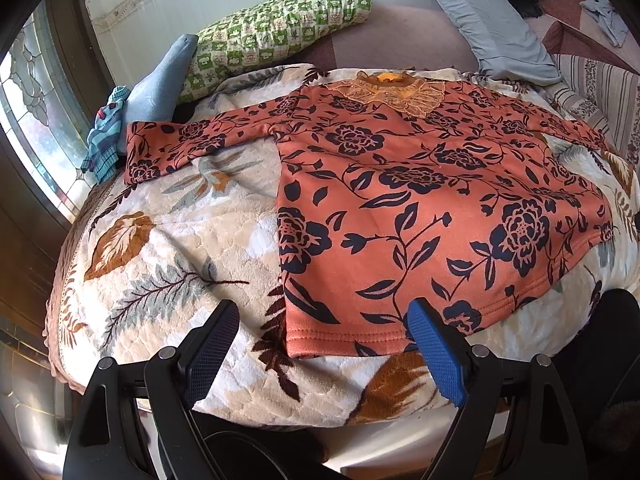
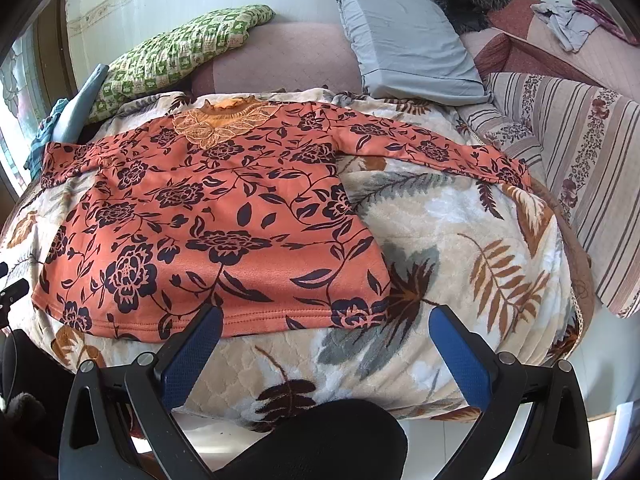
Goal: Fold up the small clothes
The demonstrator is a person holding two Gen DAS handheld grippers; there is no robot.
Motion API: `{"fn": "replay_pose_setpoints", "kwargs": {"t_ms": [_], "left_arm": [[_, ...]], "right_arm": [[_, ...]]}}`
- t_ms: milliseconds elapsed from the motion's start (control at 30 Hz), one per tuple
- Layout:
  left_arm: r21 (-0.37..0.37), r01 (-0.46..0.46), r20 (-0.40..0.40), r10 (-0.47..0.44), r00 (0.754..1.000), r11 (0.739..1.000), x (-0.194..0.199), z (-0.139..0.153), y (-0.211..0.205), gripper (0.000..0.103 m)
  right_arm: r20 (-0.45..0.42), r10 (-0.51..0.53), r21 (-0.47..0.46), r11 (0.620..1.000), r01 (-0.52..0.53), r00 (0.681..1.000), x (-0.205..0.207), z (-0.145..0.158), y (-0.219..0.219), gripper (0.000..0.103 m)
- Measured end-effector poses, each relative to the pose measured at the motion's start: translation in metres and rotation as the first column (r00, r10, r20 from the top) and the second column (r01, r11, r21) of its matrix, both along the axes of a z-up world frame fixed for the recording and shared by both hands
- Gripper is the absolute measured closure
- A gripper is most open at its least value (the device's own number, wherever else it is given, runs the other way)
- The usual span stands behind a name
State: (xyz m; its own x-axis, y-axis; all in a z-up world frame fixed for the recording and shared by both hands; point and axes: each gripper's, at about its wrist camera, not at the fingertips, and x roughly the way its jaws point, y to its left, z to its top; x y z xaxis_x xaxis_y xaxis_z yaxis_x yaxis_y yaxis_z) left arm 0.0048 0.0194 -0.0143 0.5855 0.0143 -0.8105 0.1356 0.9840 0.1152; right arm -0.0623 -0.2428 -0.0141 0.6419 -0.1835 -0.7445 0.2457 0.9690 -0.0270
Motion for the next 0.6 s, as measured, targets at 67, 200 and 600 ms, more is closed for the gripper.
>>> {"fn": "replay_pose_setpoints", "kwargs": {"t_ms": [67, 200, 600], "left_arm": [[0.004, 0.000, -0.003, 0.000, 1.000, 1.000, 0.0005, -0.0003, -0.0010, 0.017], [0.005, 0.003, -0.005, -0.003, 1.000, 1.000, 0.0011, -0.0004, -0.0022, 0.017], [-0.014, 0.000, -0.029, 0.000, 1.000, 1.000, 0.0077, -0.0018, -0.0006, 0.016]], "right_arm": [[0.002, -0.003, 0.006, 1.000, 0.003, 1.000, 0.0006, 0.0005, -0.0022, 0.000], [-0.002, -0.008, 0.016, 1.000, 0.008, 1.000, 0.0018, -0.0003, -0.0047, 0.000], [-0.010, -0.004, 0.025, 1.000, 0.004, 1.000, 0.0070, -0.0018, -0.0056, 0.000]]}}
